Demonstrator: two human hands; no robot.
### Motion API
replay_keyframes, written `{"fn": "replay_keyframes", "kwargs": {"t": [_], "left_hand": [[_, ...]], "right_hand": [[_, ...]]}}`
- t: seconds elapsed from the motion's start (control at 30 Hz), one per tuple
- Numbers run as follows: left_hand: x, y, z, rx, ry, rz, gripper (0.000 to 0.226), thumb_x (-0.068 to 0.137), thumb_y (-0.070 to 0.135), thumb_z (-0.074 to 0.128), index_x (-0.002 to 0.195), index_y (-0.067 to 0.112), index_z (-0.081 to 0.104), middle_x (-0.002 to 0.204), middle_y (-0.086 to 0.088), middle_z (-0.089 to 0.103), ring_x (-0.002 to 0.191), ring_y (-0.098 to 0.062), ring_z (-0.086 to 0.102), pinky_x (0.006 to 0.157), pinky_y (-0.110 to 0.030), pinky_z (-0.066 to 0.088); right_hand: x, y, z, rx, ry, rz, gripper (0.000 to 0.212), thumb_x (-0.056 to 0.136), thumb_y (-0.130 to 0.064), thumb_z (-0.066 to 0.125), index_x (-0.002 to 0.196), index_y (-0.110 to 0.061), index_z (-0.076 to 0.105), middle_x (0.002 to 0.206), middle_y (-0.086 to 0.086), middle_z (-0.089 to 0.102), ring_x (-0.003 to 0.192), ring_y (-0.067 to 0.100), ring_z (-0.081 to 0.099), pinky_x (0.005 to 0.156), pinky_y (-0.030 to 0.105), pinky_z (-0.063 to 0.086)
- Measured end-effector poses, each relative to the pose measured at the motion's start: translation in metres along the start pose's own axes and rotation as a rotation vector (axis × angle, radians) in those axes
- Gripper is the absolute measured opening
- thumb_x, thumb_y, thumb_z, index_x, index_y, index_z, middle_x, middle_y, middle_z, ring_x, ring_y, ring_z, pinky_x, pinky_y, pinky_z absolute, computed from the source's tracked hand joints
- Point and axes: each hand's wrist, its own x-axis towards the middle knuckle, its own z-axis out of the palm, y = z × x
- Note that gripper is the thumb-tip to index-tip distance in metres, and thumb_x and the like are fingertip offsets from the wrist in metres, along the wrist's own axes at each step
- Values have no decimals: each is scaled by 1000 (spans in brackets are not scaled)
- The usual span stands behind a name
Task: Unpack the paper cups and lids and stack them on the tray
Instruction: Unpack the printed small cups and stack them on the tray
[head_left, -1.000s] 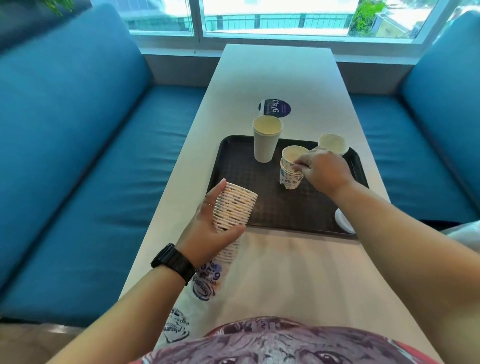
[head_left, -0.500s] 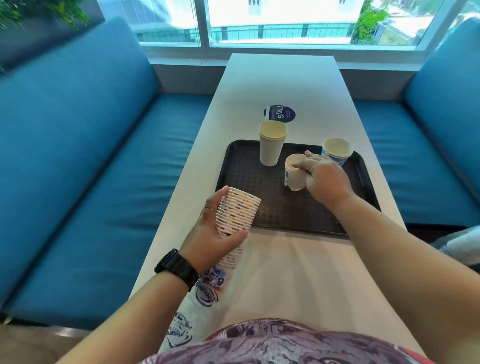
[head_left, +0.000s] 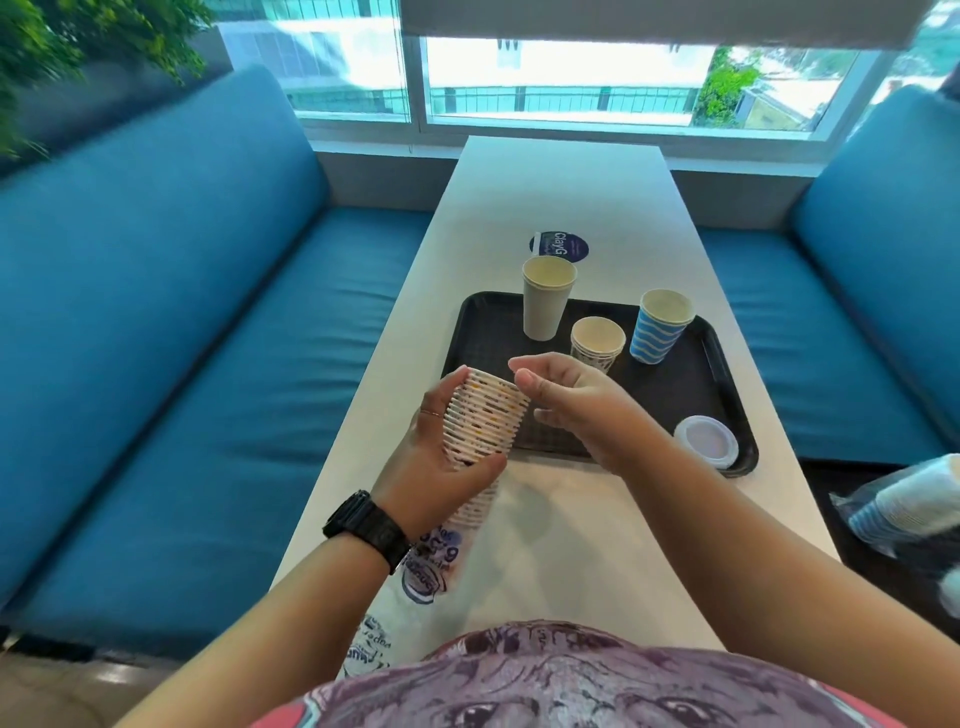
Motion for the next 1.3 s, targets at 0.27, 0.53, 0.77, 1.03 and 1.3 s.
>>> {"fn": "replay_keyframes", "kwargs": {"t": [0.27,0.53,0.77,1.03,1.3], "left_hand": [[-10,6,-1,22,-33,37,92,78,39,76,140,54,10,140,3,44,110,-16,61,88,-34,56],[-15,8,-11,38,-49,70,91,79,28,78,138,52,13,136,2,46,106,-16,61,83,-35,58],[-17,3,-13,62,-15,65,92,79,26,78,135,57,13,138,1,46,103,-17,62,76,-19,51],[-14,-6,-14,106,2,24,86,79,24,77,133,52,16,139,2,42,105,-14,56,70,-3,39],[-6,-12,-10,122,-5,20,90,79,26,78,137,53,15,142,-1,42,109,-13,54,69,2,38]], "right_hand": [[-5,-3,15,283,-48,77,47,78,-28,74,119,-10,60,103,10,71,97,23,68,92,40,54],[-8,-11,17,158,-21,-4,51,68,-37,78,109,-9,65,92,2,73,87,15,69,78,30,52],[-6,-12,21,75,-18,-50,37,76,-36,76,102,-11,69,92,1,74,87,14,70,78,30,52],[1,-19,21,-429,-26,-158,10,95,-21,60,98,-22,70,94,-5,71,91,11,65,84,25,50],[5,-32,17,-863,7,-283,9,95,-25,54,92,-24,62,83,-12,58,75,9,57,63,20,44]]}}
